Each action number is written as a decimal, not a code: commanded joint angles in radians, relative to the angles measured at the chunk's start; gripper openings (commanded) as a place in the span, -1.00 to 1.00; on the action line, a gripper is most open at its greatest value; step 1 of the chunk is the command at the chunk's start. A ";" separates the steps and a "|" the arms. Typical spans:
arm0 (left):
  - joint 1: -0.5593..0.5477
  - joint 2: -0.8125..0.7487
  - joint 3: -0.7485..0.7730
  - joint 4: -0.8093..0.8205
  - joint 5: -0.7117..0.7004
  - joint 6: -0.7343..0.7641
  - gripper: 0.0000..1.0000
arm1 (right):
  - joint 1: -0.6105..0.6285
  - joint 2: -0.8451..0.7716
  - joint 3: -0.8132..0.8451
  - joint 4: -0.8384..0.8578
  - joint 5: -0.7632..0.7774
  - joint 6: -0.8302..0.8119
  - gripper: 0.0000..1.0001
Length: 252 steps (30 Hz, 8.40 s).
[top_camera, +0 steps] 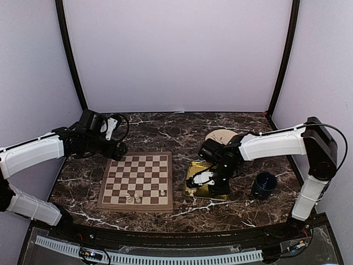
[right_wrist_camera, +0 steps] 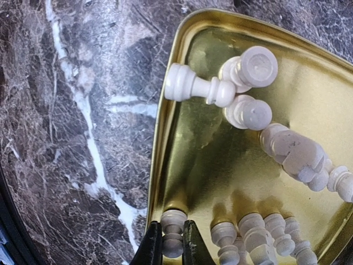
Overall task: Set up the chess pieces on the board
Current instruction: Pick up the pawn from the storage box, then place the pawn at g2, then pick up the pawn from the storage box.
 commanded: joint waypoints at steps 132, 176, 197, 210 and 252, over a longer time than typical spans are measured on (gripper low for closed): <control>0.039 -0.152 -0.013 0.012 -0.163 -0.007 0.84 | 0.248 0.704 1.124 -0.328 -0.047 0.077 -0.64; 0.039 -0.124 0.045 0.270 0.103 -0.105 0.98 | -0.236 -0.239 0.040 0.108 -0.048 0.092 -0.22; 0.100 0.038 -0.011 0.431 0.295 -0.050 0.43 | -0.283 0.052 0.182 0.145 -0.113 0.110 -0.39; 0.101 0.007 -0.013 0.407 0.268 -0.005 0.37 | -0.247 0.190 0.275 0.100 -0.082 0.113 -0.43; 0.099 0.002 0.009 0.366 0.299 -0.024 0.33 | -0.163 0.260 0.594 -0.079 -0.147 0.095 -0.85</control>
